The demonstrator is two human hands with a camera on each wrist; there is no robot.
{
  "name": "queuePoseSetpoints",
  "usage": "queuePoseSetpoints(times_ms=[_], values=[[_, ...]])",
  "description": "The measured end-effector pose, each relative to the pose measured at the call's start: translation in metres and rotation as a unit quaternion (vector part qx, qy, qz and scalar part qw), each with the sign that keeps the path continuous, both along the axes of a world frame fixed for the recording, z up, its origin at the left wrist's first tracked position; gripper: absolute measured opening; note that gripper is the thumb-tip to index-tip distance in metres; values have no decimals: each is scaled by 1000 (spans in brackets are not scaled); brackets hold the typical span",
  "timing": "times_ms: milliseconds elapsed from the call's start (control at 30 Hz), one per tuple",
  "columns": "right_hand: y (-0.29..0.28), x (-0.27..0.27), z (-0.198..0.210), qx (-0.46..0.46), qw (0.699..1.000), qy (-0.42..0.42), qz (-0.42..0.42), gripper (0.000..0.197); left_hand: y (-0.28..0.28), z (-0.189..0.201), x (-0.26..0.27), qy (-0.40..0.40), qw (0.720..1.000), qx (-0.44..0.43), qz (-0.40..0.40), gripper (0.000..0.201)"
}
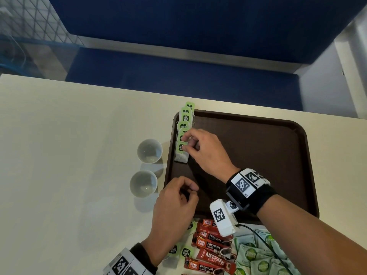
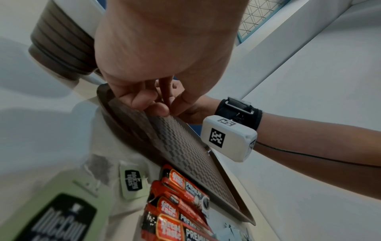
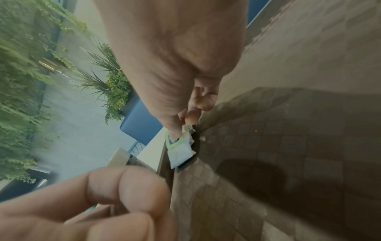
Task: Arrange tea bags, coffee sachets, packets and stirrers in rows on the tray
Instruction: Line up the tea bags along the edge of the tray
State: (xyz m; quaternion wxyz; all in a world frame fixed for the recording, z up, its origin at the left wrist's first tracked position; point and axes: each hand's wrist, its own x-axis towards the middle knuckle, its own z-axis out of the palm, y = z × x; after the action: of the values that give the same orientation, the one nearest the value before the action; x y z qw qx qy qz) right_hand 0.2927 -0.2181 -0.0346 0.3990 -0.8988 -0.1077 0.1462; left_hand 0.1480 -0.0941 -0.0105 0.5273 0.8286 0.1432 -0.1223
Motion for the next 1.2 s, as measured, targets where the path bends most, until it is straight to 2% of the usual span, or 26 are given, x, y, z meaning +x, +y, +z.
queuePoseSetpoints(times_ms=[300,633,833,1000,1133,1200], values=[[-3,-4,4,28,999,-10,-16,19,0,-1,-3,0,1000,-6,0,22],[-22,-23,21,60,994,9,-96,10,16,1,0,-17,999,-3,-46,23],[-33,-92,38,39,998,51,9,5,38,4,-12,-28,996,32,-81,19],[-32,-145,43,-40,988,103,103,7,56,5,-34,-26,990,48,-127,21],[-31,-169,43,-132,973,68,174,17,65,12,-55,-63,985,94,-131,21],[-30,-176,42,-152,969,46,189,22,68,13,-62,-44,982,101,-155,19]])
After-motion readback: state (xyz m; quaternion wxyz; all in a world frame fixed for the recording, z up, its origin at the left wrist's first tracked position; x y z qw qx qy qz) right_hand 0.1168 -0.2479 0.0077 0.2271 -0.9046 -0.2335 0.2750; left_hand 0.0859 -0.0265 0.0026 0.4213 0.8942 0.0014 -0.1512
